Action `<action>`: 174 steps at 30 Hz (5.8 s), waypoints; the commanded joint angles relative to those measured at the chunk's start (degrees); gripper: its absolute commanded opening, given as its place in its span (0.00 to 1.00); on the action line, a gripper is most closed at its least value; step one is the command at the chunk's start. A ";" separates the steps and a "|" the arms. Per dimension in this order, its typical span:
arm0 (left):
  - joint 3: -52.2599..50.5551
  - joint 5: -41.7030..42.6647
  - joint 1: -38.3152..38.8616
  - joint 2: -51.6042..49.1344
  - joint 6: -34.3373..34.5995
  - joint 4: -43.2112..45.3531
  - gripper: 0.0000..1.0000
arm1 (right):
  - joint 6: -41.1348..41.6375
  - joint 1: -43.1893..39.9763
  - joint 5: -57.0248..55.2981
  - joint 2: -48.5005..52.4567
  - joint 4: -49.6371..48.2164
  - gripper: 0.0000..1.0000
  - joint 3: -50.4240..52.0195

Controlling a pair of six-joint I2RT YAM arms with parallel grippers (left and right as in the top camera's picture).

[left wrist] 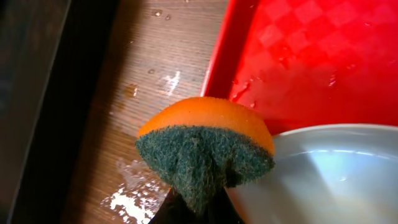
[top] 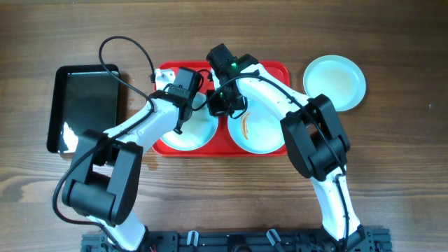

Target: Clean dirty plates on tray and stack at the side

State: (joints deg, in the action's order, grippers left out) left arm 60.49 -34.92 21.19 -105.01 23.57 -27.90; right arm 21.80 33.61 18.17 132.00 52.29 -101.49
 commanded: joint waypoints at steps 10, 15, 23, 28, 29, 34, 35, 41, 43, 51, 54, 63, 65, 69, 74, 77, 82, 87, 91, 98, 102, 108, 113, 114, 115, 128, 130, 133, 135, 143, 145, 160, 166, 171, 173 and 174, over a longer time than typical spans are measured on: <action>0.92 33.29 0.39 1.62 -0.92 -5.20 0.04 | -0.24 -0.24 -3.52 1.66 -0.33 0.04 1.14; 0.90 35.08 0.39 1.18 -0.87 -11.80 0.04 | -0.24 -0.24 -3.52 1.66 -0.28 0.04 1.14; 0.68 37.57 0.37 1.16 -0.90 -14.82 0.04 | -0.33 -0.24 -3.52 1.66 -0.13 0.05 1.14; 0.04 26.27 0.11 0.98 -0.87 -14.58 0.04 | -0.39 -0.24 -3.52 1.66 -0.15 0.04 1.14; -0.11 25.33 -0.07 0.96 -0.87 -14.43 0.04 | -0.39 -0.24 -3.52 1.66 -0.15 0.04 1.14; -1.46 19.74 -2.25 0.96 -0.87 -13.38 0.04 | -0.39 -0.24 -3.52 1.66 -0.15 0.05 1.14; -1.88 19.65 -2.82 0.96 -0.87 -12.81 0.04 | -0.42 -0.24 -3.52 1.66 -0.15 0.04 1.14; -5.40 19.63 -6.47 0.96 -0.90 -9.77 0.04 | -0.76 -0.24 -3.52 1.66 0.02 0.04 1.14; -6.36 19.10 -7.67 0.96 -0.90 -8.09 0.04 | -0.74 -0.24 -3.52 1.66 0.02 0.04 1.14; -6.47 13.62 -10.05 1.22 -0.66 1.07 0.04 | -0.68 -0.24 -3.52 1.66 -0.20 0.04 1.14; -5.68 13.68 -9.97 2.73 1.27 2.14 0.04 | -0.63 -0.24 -3.52 1.66 -0.26 0.04 1.14; -3.85 19.04 -7.13 19.74 4.00 -1.29 0.04 | 0.87 -0.31 -3.52 0.17 -1.05 0.04 0.50; -3.85 20.52 -6.45 25.18 4.55 -2.86 0.04 | 0.83 -0.48 -3.54 -1.09 -1.03 0.04 -0.31; -3.85 23.71 -6.08 33.38 4.55 -7.19 0.04 | 0.72 -0.74 -4.33 -4.24 -0.96 0.04 -1.57; -3.87 27.17 -6.08 36.72 4.55 -14.03 0.04 | 0.72 -0.83 -13.81 -10.45 -0.76 0.04 -2.08; -4.17 29.00 -6.05 35.98 4.55 -16.57 0.04 | 0.68 -0.76 -20.74 -14.36 -0.39 0.04 -2.08; -4.22 32.57 -6.08 33.86 4.57 -17.40 0.04 | -3.06 -0.55 -32.15 -20.63 0.46 0.04 -2.08; -4.22 32.96 -6.08 32.57 5.35 -17.38 0.04 | -5.31 1.25 -48.19 -24.50 0.90 0.04 -2.08; -4.22 32.96 -6.08 31.82 5.88 -17.40 0.04 | -5.35 4.00 -58.95 -24.98 0.92 0.04 -2.08; -4.24 32.98 -6.08 30.32 5.88 -17.40 0.04 | -6.75 8.90 -75.76 -24.96 0.35 0.04 -1.99; -4.22 32.98 -6.08 30.27 5.88 -17.38 0.04 | -6.82 10.43 -83.43 -24.96 -0.15 0.04 -2.01; -4.22 32.98 -6.08 30.25 5.88 -17.35 0.04 | -7.28 13.53 -95.23 -24.96 -0.85 0.04 -2.01; -4.24 32.96 -6.08 30.25 5.88 -17.33 0.04 | -13.90 16.22 -96.59 -24.96 -4.00 0.04 -2.01; -4.22 32.98 -6.08 30.25 5.88 -17.33 0.04 | -14.01 16.55 -96.59 -24.96 -4.31 0.04 -2.01; -4.22 32.96 -6.08 30.25 5.88 -17.33 0.04 | -14.01 16.87 -96.43 -24.96 -4.50 0.04 -1.99; -4.22 32.96 -6.08 30.25 5.86 -17.33 0.04 | -12.55 17.18 -90.88 -24.90 -3.96 0.04 -0.85; -4.22 32.96 -6.08 30.25 5.86 -17.33 0.04 | -12.37 17.18 -89.61 -24.72 -3.91 0.04 -0.11; -4.24 32.96 -6.08 30.25 5.86 -17.31 0.04 | -10.01 17.18 -86.60 -24.48 -2.12 0.04 -0.04; -4.24 32.96 -6.08 30.25 5.86 -17.33 0.04 | -6.03 17.16 -82.31 -24.48 0.02 0.04 -0.04; -4.22 32.96 -6.08 30.25 5.86 -17.33 0.04 | -8.46 17.18 -83.67 -22.69 4.00 0.04 0.00; -4.22 32.96 -6.08 30.25 5.86 -17.35 0.04 | -4.81 17.25 -94.90 -23.04 3.96 0.04 -0.07; -4.22 32.96 -6.08 30.25 5.86 -16.92 0.04 | 3.06 14.53 -76.74 -20.90 7.61 0.04 -0.04; -4.24 32.98 -6.08 30.25 5.86 -16.83 0.04 | -2.27 13.70 -69.07 -18.99 10.08 0.04 0.04; -4.24 32.94 -6.08 30.21 5.84 -16.85 0.04 | 5.90 11.65 -67.91 -22.62 8.87 0.04 0.04; -4.24 32.94 -6.08 30.21 5.84 -16.87 0.04 | 7.19 10.82 -67.12 -24.52 7.85 0.04 0.04; -4.22 32.94 -6.08 30.21 5.81 -16.87 0.04 | 7.17 10.25 -66.23 -25.55 7.23 0.04 0.04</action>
State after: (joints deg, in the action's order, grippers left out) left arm 56.31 -2.81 15.00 -74.43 28.84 -44.99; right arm 23.05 45.60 -48.03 111.70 60.86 -101.32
